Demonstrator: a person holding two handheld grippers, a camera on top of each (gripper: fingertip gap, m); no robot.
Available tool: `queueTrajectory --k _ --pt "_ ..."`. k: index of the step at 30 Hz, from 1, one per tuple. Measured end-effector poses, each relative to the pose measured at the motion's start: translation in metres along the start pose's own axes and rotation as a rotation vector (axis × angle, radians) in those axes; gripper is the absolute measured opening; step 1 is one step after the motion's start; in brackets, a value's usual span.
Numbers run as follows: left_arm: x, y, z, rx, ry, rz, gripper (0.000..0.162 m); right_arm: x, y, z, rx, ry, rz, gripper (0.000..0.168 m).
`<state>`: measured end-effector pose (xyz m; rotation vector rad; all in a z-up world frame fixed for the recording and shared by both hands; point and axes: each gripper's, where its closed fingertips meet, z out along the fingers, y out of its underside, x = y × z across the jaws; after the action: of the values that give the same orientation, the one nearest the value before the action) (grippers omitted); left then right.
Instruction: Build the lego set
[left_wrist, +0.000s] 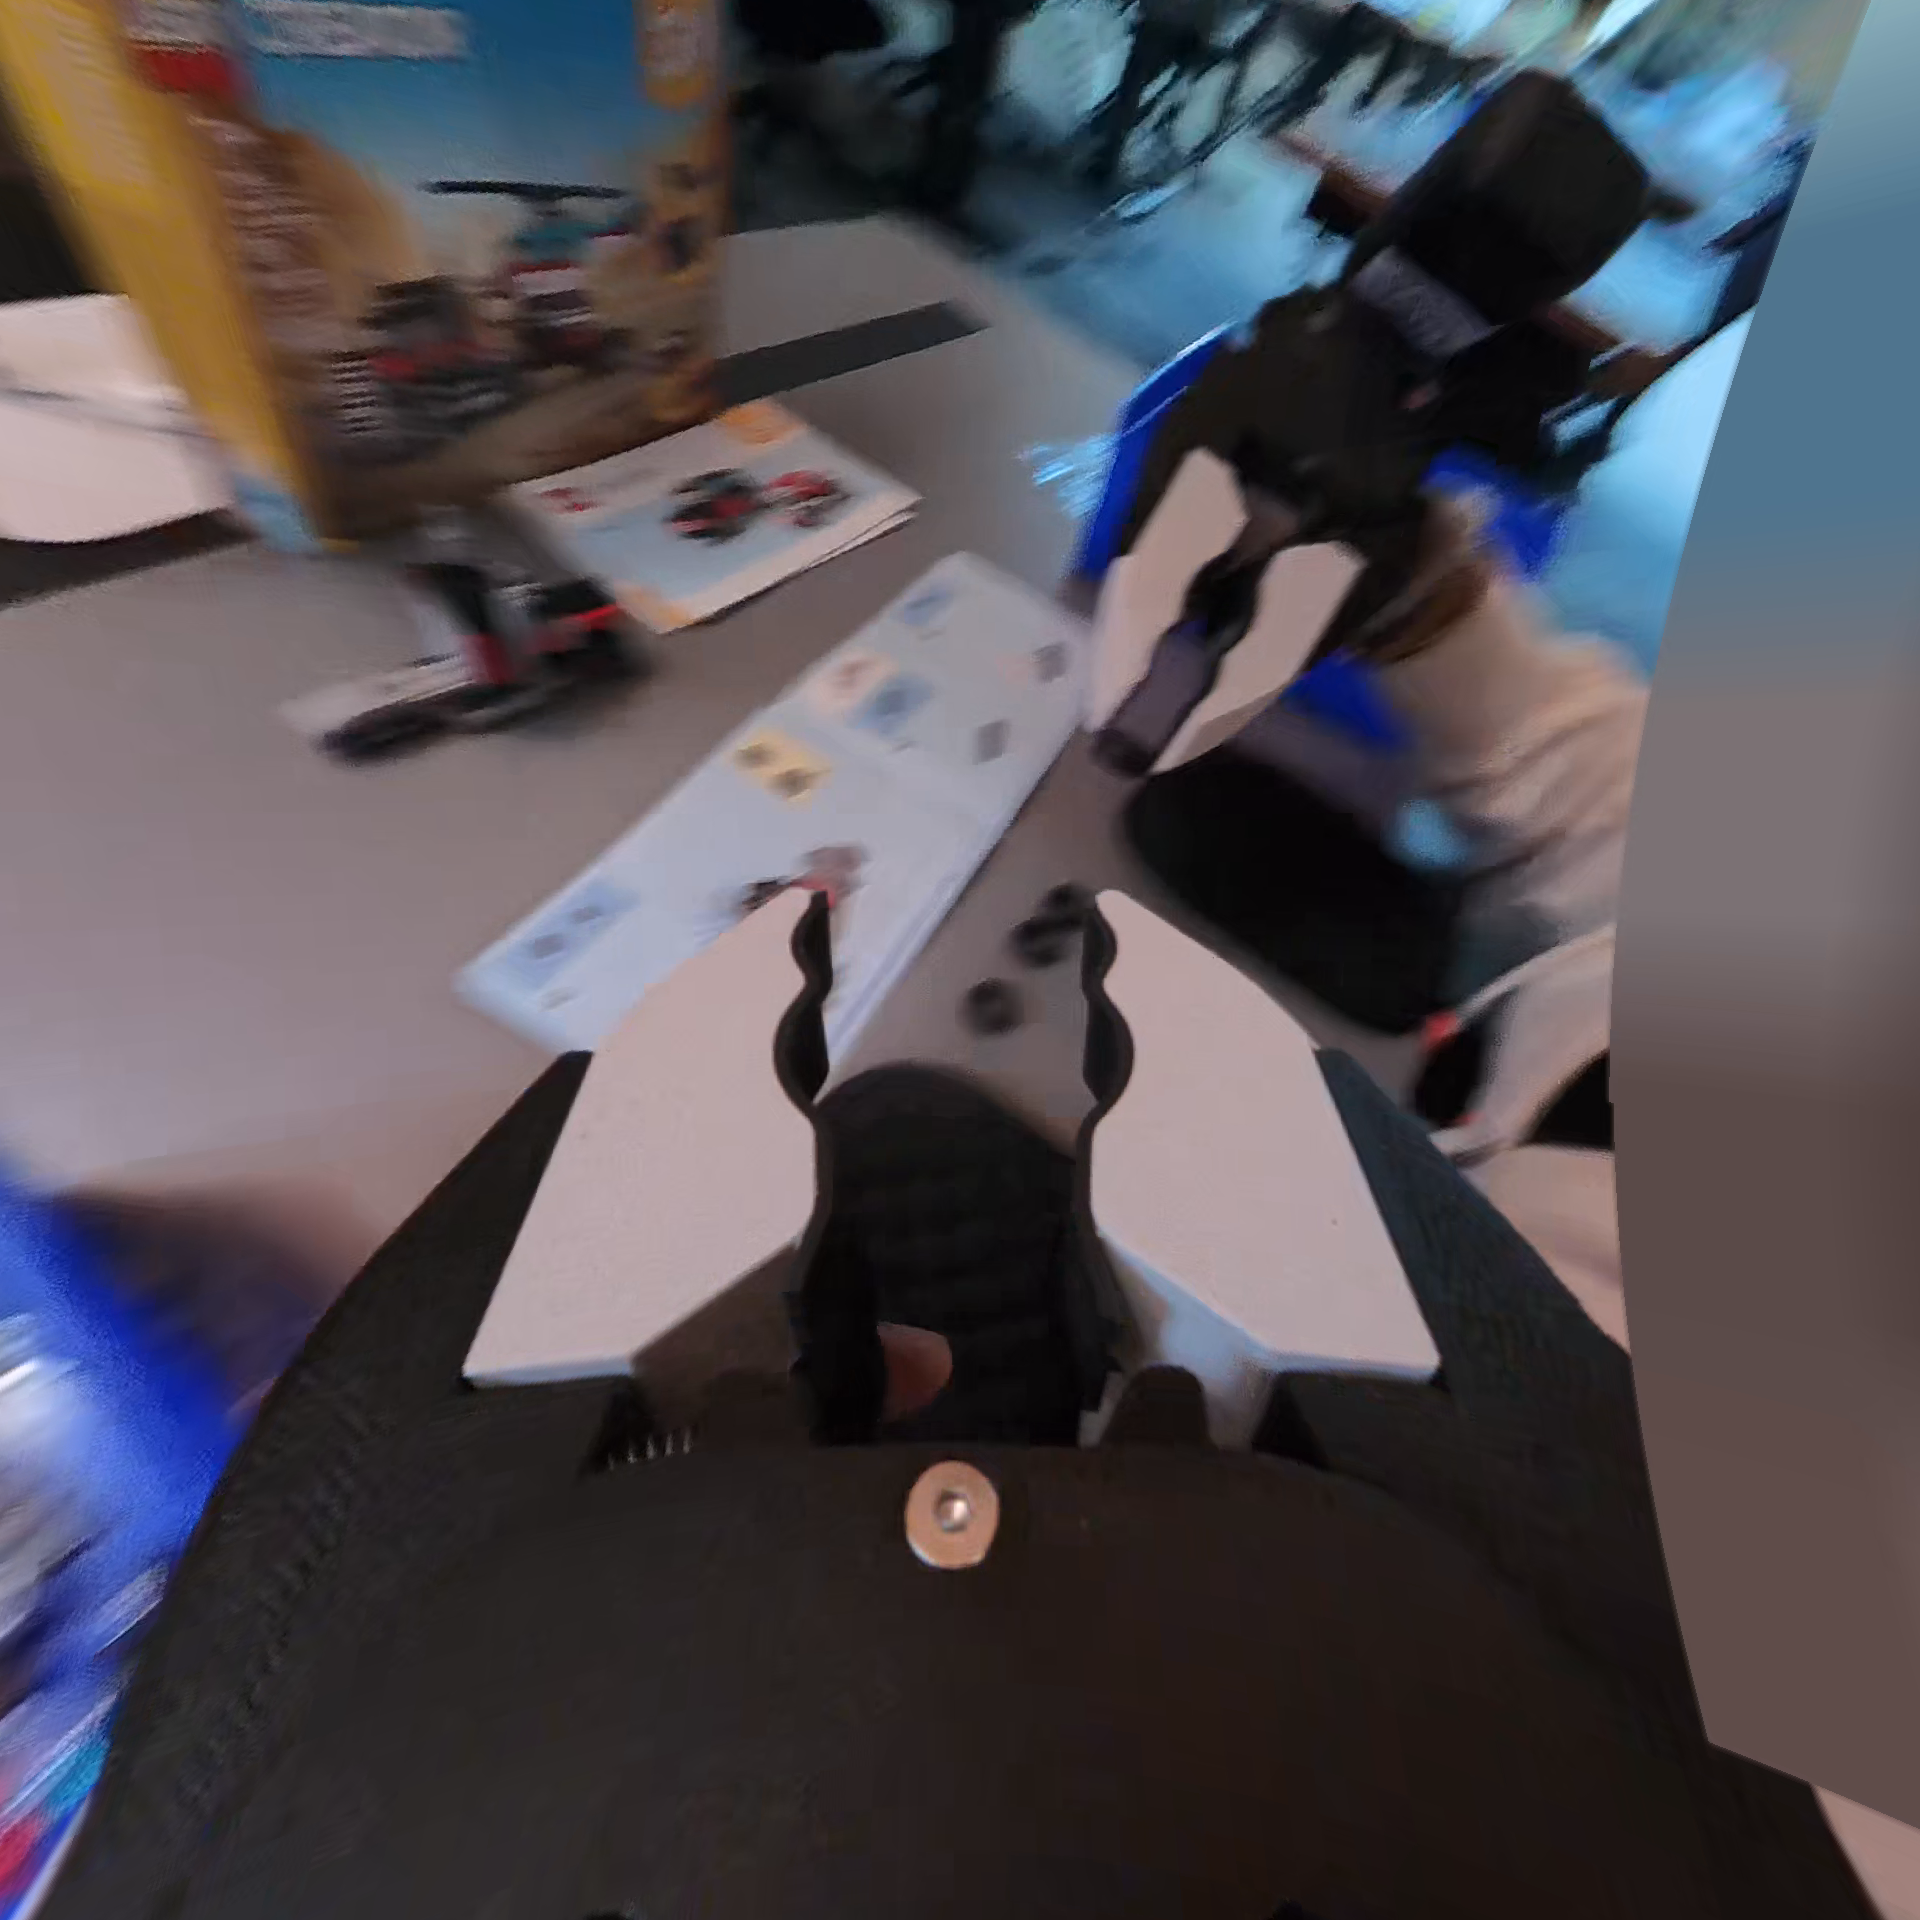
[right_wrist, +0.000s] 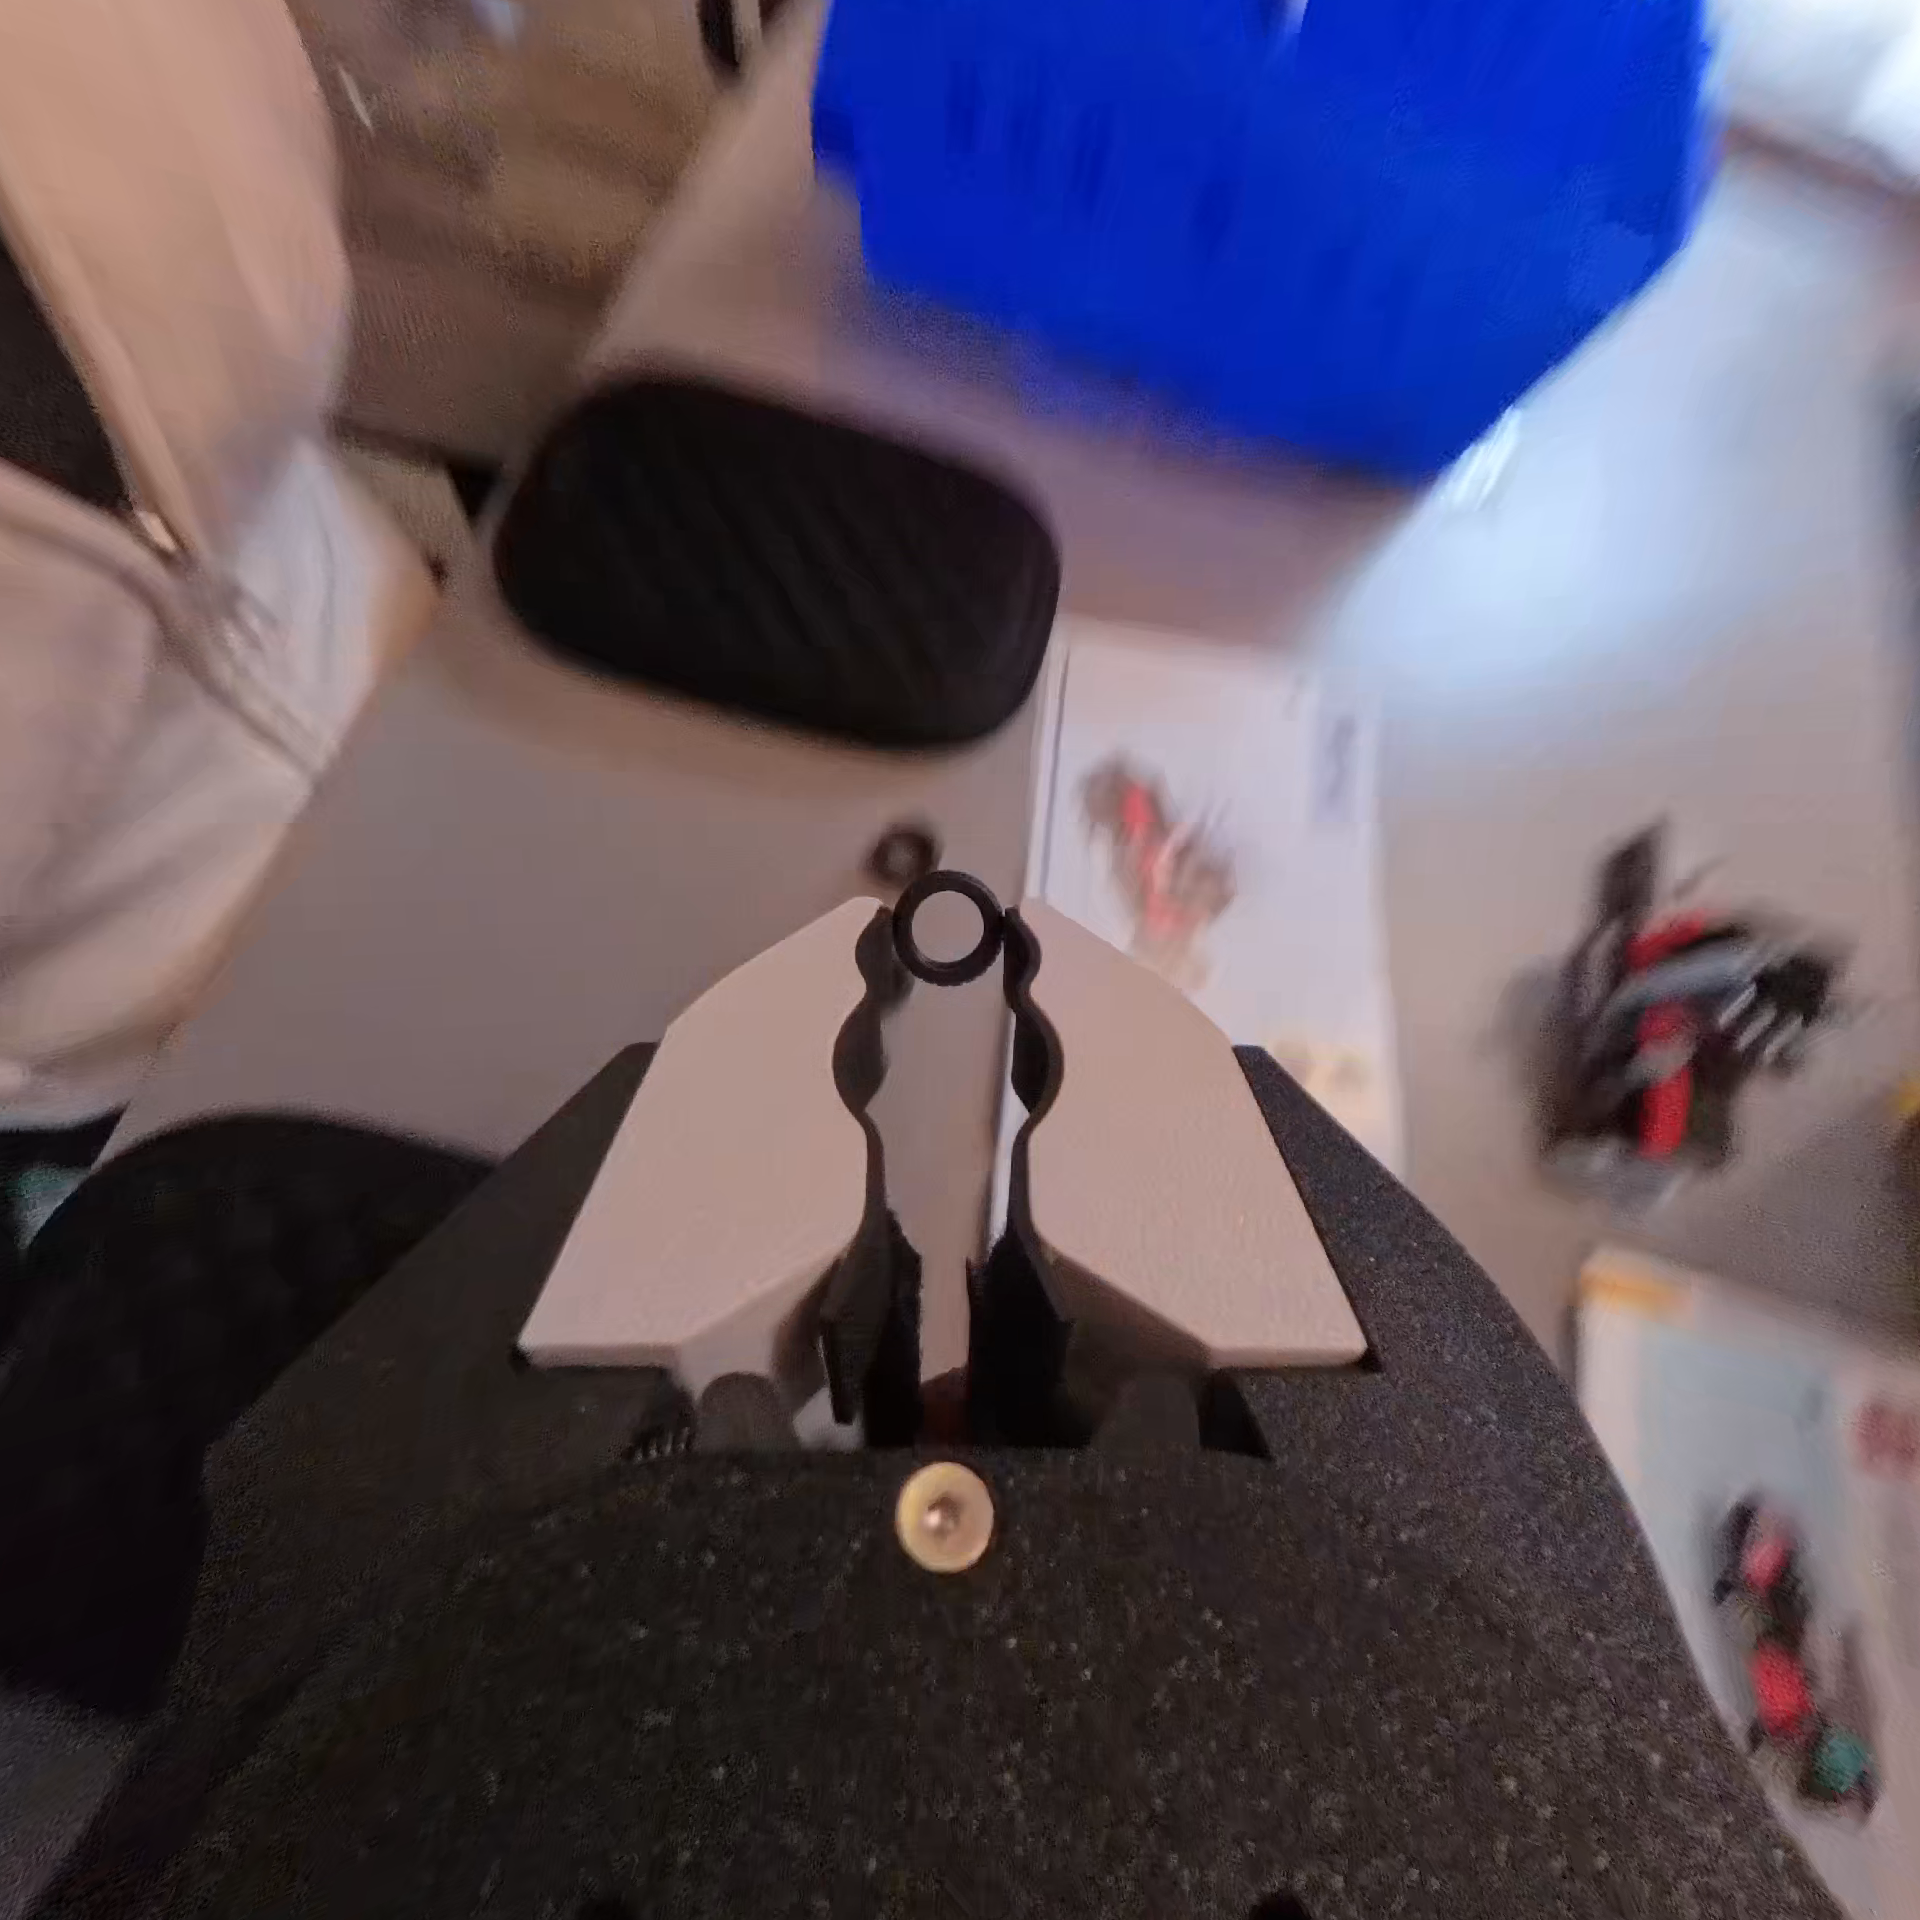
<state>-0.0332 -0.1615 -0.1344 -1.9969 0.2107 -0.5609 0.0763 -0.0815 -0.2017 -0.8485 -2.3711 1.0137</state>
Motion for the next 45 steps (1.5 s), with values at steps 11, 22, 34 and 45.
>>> queueTrajectory --k 11,22,34,45 --pt "-0.043 0.028 -0.063 -0.198 -0.339 0.125 0.048 -0.021 0.099 0.025 -0.454 -0.087 0.198 0.021" --pt "-0.128 0.063 -0.133 -0.332 -0.586 0.062 0.046 -0.026 0.095 0.025 -0.385 -0.086 0.261 0.032" --pt "-0.173 0.137 -0.093 -0.64 -0.248 0.12 0.037 -0.013 0.074 -0.004 -0.21 0.058 0.339 0.032" --pt "-0.184 0.15 -0.081 -0.662 -0.184 0.091 0.022 -0.004 0.065 -0.001 -0.227 0.082 0.331 0.032"
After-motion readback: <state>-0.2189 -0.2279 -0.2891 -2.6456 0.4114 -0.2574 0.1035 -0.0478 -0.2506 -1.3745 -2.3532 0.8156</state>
